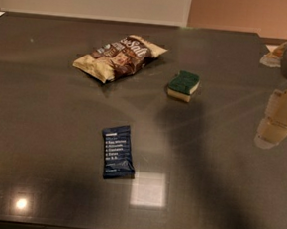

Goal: Move rxbar blueberry near sponge

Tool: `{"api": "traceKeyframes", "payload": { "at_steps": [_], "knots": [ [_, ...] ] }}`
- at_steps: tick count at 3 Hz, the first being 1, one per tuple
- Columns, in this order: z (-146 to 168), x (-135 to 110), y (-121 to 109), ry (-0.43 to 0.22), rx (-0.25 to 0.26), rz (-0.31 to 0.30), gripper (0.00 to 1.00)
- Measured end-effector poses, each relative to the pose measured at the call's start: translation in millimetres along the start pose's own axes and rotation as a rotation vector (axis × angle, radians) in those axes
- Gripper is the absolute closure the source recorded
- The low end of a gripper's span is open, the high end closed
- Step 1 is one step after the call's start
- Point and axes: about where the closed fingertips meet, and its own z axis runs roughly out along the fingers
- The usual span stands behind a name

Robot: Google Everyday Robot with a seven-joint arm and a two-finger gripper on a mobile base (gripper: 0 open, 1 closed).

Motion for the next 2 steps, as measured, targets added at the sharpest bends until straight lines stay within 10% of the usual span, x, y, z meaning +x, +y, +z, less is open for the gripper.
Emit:
{"api": "traceKeyframes", "payload": {
  "at_steps": [2],
  "knots": [
    [-0.4, -3.0, -1.4, -0.008, -0.008, -0.002, 0.00]
  ]
}}
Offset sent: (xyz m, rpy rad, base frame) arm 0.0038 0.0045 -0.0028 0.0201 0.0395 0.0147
